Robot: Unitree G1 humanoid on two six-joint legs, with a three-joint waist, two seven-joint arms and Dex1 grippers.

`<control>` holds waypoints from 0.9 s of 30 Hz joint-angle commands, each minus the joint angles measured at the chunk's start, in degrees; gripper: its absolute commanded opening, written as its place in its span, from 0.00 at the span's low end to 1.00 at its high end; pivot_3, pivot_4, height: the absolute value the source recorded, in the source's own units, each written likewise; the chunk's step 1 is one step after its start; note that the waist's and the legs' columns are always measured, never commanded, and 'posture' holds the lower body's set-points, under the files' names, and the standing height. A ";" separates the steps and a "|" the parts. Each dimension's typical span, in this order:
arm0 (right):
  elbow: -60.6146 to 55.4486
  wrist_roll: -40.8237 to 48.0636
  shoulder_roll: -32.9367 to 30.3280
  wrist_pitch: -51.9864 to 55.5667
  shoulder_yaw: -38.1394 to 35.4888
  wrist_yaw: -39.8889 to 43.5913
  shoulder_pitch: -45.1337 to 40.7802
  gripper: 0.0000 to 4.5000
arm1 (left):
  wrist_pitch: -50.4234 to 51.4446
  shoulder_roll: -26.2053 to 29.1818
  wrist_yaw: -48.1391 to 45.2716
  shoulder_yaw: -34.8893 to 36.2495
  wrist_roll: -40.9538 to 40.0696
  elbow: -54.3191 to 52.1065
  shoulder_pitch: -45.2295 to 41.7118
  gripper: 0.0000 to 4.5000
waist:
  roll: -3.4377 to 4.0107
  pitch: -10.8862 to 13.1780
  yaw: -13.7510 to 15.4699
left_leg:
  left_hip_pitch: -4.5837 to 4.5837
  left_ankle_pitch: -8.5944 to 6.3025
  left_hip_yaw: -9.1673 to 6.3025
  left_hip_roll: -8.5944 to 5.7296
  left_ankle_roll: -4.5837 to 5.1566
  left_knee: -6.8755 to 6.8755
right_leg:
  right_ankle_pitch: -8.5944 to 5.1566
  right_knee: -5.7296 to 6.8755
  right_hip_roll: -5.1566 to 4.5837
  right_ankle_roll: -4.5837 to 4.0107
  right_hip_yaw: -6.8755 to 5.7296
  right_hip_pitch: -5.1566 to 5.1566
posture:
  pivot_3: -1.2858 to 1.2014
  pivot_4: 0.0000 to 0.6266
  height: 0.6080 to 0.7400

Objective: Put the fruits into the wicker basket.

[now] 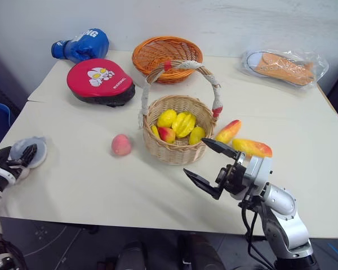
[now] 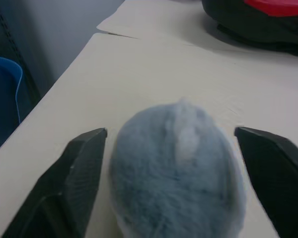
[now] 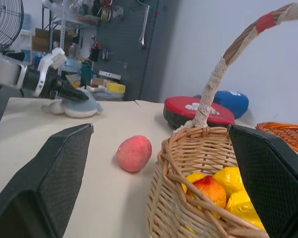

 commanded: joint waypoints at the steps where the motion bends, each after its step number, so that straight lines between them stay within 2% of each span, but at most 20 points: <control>1: -1.96 1.61 -2.10 -0.24 -2.35 1.09 1.59 1.00 | -2.86 7.98 -6.99 1.28 0.84 3.21 0.82 0.99 | 0.04 0.02 0.11 | -0.01 0.00 -0.02 0.00 0.00 -0.02 | -0.01 -0.02 0.00 -0.02 0.00 0.01 | 0.52 0.24 1.00; 5: -1.41 2.99 -4.87 0.27 -3.99 3.12 2.01 1.00 | -10.54 16.28 -18.09 -3.29 2.54 8.13 -3.18 0.99 | 0.07 0.04 0.55 | 0.02 0.00 -0.01 -0.02 -0.01 -0.03 | -0.04 -0.09 -0.06 -0.08 -0.03 0.04 | 0.52 0.24 1.00; 7: -0.82 3.46 -5.85 0.35 -4.91 3.62 1.63 1.00 | -8.74 17.76 -29.75 -8.66 -0.86 2.38 -4.40 0.99 | 0.10 0.05 0.68 | 0.00 0.00 -0.05 -0.05 -0.01 -0.06 | -0.09 -0.09 -0.20 -0.17 -0.14 0.04 | 0.52 0.24 1.00; 9: -0.67 3.68 -6.19 0.47 -5.34 3.72 1.40 1.00 | -7.80 17.60 -35.54 -13.33 -1.70 -1.20 -5.91 0.99 | 0.25 0.10 0.66 | -0.02 0.00 -0.06 -0.15 0.01 -0.08 | -0.11 -0.07 -0.41 -0.22 -0.27 0.06 | 0.52 0.24 1.00; 13: -1.44 3.46 -6.13 0.92 -5.26 3.12 1.21 1.00 | -8.42 11.96 -38.69 -23.65 0.06 -5.61 -11.65 0.99 | 0.34 0.15 0.54 | -0.05 0.02 -0.02 -0.25 0.10 -0.10 | -0.12 0.00 -0.52 -0.23 -0.32 0.06 | 0.52 0.24 1.00; 18: -3.67 2.53 -5.78 1.42 -5.17 0.97 1.91 1.00 | -13.00 2.83 -37.59 -33.38 6.01 -0.49 -20.32 0.99 | 0.33 0.16 0.29 | -0.12 0.05 0.11 -0.22 0.14 0.03 | -0.08 0.08 -0.30 -0.12 -0.30 0.02 | 0.52 0.24 1.00; 27: -7.36 0.91 -5.62 1.69 -5.16 -2.99 4.82 1.00 | -15.67 -8.81 -33.45 -40.50 13.19 15.33 -32.29 0.99 | 0.31 0.15 0.54 | -0.16 0.07 0.12 -0.21 0.13 0.23 | -0.04 0.09 -0.10 0.11 -0.24 0.05 | 0.52 0.24 1.00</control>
